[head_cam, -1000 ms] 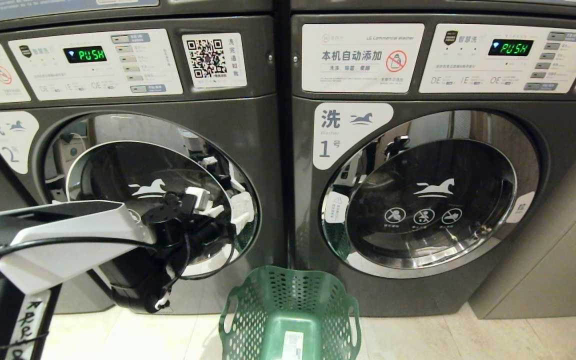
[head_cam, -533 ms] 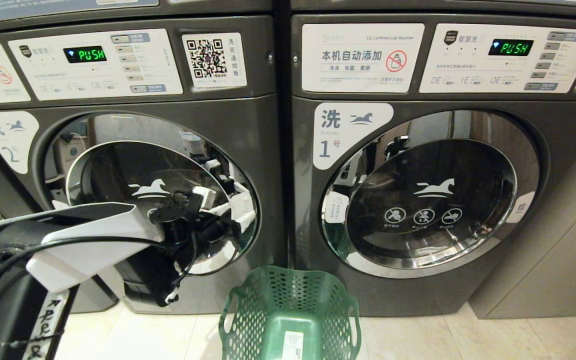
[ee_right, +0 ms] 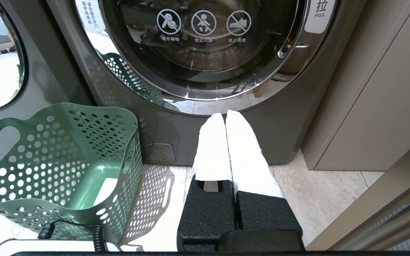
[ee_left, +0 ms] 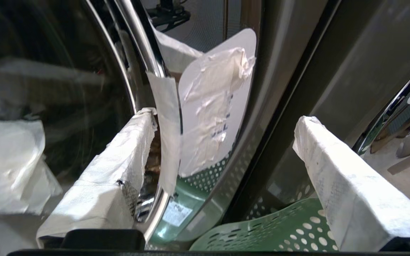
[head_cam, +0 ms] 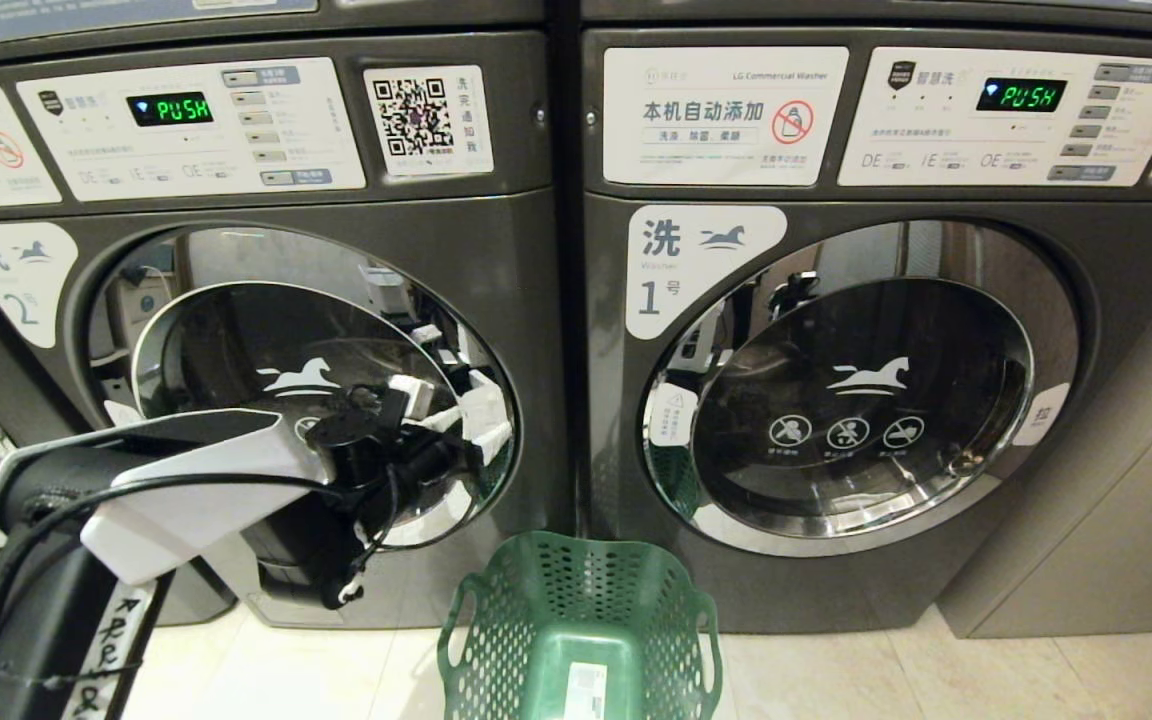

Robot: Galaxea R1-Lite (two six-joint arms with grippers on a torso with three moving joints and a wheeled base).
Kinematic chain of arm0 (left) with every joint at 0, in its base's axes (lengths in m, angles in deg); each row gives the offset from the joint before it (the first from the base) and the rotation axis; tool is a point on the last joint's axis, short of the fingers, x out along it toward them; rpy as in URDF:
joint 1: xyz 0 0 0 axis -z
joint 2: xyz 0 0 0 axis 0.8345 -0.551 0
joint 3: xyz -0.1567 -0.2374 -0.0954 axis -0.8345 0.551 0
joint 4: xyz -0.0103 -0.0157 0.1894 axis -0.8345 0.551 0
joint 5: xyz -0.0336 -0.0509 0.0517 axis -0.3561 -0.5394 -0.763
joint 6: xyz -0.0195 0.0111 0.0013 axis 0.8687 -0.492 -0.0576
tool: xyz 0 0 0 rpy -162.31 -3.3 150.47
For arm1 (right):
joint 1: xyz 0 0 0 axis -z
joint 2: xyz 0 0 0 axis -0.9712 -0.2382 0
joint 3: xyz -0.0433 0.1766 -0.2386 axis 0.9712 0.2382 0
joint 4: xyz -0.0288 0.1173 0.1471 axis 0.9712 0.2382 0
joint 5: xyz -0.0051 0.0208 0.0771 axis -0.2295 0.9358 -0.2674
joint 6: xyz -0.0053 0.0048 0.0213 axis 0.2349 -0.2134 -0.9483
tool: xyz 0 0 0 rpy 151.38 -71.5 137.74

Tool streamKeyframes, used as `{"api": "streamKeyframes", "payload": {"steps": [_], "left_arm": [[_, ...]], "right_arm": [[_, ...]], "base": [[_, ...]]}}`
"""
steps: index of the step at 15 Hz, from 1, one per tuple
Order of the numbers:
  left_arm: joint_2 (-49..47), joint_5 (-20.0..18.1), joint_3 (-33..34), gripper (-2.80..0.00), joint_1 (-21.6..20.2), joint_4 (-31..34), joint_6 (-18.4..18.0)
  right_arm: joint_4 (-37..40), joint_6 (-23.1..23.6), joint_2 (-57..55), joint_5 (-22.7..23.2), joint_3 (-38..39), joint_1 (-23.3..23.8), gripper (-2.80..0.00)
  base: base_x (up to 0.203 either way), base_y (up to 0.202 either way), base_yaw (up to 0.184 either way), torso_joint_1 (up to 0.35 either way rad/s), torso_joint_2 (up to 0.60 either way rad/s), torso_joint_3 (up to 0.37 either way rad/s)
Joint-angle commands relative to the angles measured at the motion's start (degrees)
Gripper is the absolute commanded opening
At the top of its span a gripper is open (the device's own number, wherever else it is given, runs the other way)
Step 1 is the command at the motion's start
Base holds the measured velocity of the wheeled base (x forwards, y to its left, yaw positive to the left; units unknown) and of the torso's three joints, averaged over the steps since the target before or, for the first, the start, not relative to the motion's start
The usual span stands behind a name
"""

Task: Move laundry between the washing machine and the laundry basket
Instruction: Open the lid of the washing machine

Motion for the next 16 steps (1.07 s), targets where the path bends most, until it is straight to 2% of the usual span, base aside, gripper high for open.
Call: {"api": "streamKeyframes", "payload": {"steps": [1,9,12,14,16], "left_arm": [[-1.6,-1.8,-1.6,0.0,-0.7,-0.4,0.1],[-2.8,-12.1,-2.2,0.0,-4.6,-0.1,2.9],[-4.1,-13.3,-6.2,0.0,-5.7,0.5,3.8],[-4.4,-17.3,-6.6,0.0,-5.9,0.6,3.7],[-4.3,-17.7,-6.5,0.0,-5.8,0.6,3.7]], "right_arm": [[0.0,-0.1,0.0,0.0,0.0,0.0,-2.8],[0.0,0.0,0.0,0.0,0.0,0.0,-2.8],[0.0,0.0,0.0,0.0,0.0,0.0,-2.8],[0.0,0.0,0.0,0.0,0.0,0.0,-2.8],[0.0,0.0,0.0,0.0,0.0,0.0,-2.8]], "base": [[0.0,0.0,0.0,0.0,0.0,0.0],[0.0,0.0,0.0,0.0,0.0,0.0],[0.0,0.0,0.0,0.0,0.0,0.0],[0.0,0.0,0.0,0.0,0.0,0.0],[0.0,0.0,0.0,0.0,0.0,0.0]]}}
